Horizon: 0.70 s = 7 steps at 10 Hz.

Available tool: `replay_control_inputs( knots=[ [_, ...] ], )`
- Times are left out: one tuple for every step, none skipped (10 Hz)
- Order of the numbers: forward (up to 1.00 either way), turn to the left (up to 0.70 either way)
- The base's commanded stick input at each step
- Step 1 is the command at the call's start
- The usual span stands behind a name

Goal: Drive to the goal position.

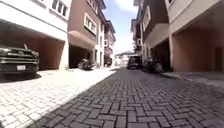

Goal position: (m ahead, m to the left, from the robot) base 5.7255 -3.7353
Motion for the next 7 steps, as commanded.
replay_control_inputs(
  knots=[
    [0.50,0.00],
    [0.50,0.00],
    [0.50,0.00],
    [0.50,0.00],
    [0.50,0.00],
    [0.50,0.00],
    [0.50,0.00]
  ],
)
